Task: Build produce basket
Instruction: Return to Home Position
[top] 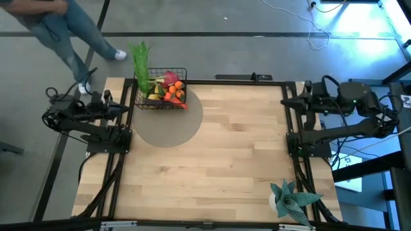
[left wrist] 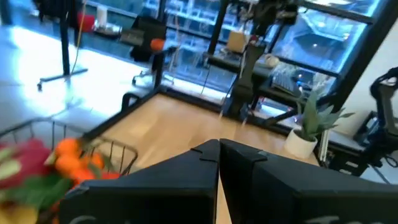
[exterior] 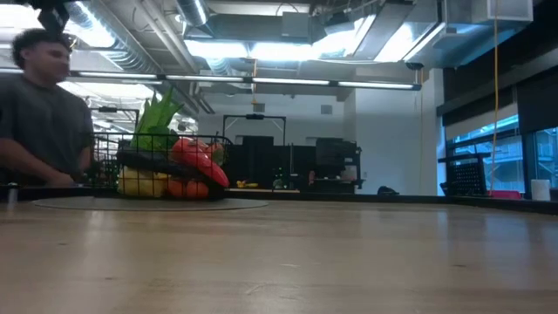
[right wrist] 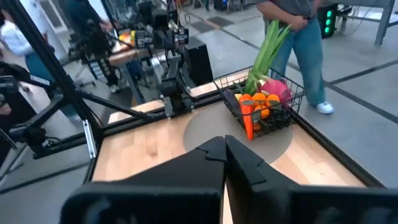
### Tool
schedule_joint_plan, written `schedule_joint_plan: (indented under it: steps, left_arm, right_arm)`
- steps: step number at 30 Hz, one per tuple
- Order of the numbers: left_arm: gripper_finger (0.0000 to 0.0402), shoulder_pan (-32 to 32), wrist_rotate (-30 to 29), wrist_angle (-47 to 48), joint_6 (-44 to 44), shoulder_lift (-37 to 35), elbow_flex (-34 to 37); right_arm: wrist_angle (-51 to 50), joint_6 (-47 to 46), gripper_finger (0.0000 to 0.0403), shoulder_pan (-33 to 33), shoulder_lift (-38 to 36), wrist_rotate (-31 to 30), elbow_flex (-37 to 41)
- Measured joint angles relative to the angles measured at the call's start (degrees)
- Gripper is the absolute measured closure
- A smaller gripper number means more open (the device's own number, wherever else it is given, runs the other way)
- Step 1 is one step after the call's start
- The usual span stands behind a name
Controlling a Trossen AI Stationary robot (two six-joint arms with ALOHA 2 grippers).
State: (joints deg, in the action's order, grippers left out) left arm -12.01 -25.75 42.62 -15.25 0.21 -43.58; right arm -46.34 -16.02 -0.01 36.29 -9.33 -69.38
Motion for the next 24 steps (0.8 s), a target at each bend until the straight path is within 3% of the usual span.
schedule_joint_plan:
  steps: [11,20,24]
  left_arm:
    - [0.0401,0.0,2.1,-11.6,3.8,0.0,5.7]
    - [0.0401,0.0,2.6,-20.9,3.7,0.0,13.5]
    - [0.0401,0.0,2.7,-25.4,3.4,0.0,17.1]
  right_arm:
    - [7.4,-1.7,0.0403,0.0,-21.1,1.6,19.0]
    - [8.5,-1.7,0.0403,0.0,-34.1,1.9,26.6]
    - [7.7,-1.5,0.0403,0.0,-36.1,1.9,27.4]
